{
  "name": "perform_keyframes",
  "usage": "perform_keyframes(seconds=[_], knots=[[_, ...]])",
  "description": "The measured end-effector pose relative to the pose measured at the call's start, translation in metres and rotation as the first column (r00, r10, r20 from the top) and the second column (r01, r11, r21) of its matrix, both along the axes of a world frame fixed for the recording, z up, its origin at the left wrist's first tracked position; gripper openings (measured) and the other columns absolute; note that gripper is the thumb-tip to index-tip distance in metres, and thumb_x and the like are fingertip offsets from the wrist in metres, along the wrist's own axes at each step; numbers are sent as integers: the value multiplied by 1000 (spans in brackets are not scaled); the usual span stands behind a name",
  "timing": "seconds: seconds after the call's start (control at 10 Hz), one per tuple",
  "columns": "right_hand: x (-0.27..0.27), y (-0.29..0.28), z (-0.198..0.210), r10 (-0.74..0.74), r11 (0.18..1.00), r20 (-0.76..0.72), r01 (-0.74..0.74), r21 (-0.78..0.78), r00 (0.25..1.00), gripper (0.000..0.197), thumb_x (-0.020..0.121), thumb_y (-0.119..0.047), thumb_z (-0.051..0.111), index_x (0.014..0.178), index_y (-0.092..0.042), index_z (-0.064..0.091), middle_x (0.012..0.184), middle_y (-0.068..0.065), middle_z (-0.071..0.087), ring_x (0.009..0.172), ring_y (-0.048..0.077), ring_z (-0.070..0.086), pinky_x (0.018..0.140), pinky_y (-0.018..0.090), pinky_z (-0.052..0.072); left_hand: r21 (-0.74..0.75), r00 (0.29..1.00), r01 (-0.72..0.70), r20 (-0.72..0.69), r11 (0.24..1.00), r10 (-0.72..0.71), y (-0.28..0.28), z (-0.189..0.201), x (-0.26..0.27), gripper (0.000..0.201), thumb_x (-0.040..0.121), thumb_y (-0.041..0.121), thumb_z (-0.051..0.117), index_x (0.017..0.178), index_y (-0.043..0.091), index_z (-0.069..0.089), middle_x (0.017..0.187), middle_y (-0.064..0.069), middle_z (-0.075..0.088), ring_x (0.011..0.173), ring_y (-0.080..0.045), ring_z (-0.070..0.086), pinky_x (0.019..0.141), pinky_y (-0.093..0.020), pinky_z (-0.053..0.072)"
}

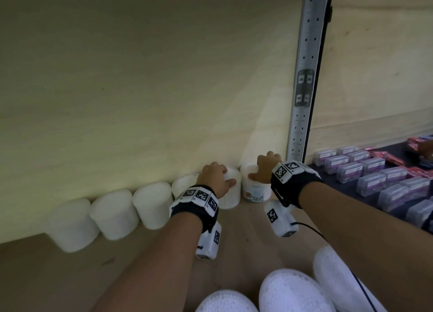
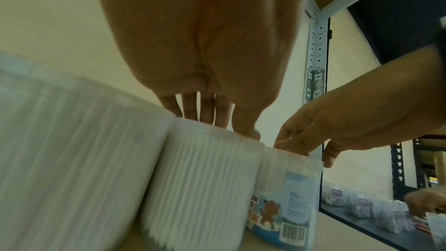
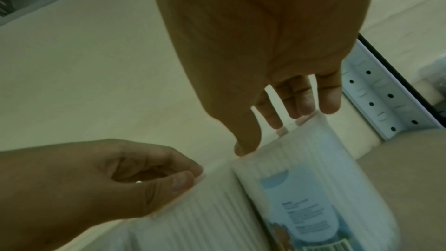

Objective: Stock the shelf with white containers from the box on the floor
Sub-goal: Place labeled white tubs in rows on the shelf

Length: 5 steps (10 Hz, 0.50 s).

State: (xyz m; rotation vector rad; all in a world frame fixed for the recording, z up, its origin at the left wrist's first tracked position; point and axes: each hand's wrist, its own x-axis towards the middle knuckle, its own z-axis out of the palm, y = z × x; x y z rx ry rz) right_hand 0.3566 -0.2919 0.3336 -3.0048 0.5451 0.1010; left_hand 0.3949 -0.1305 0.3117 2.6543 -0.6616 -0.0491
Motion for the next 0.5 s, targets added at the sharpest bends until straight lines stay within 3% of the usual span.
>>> perform_keyframes(seconds=[0.2,0.4,0.5], knots=[[-1,-3,3,44,999,-19,-43,8,999,57,91,-44,54,136,-11,46,138,14,41,128,33,41,104,41,38,-2,1000,1,6,1000,-1,-2,1,0,51,91,39,57,132,10,50,133,-9,45,127,-28,39,107,-38,35],[-2,-11,7,115,981,-6,-113,155,993,48,91,-9,50,137,-22,50,148,6,40,135,27,41,108,34,38,29,1000,3,8,1000,-3,-2,0,0,48,93,37,54,132,9,50,134,-11,45,127,-29,39,107,-38,36],[-2,-11,8,124,975,-7,-121,188,992,52,90,-5,45,137,-27,49,149,7,38,134,29,40,102,34,42,45,1000,4,-1,999,-4,-3,1,-1,48,93,38,53,132,9,49,134,-11,44,127,-30,38,107,-39,36]])
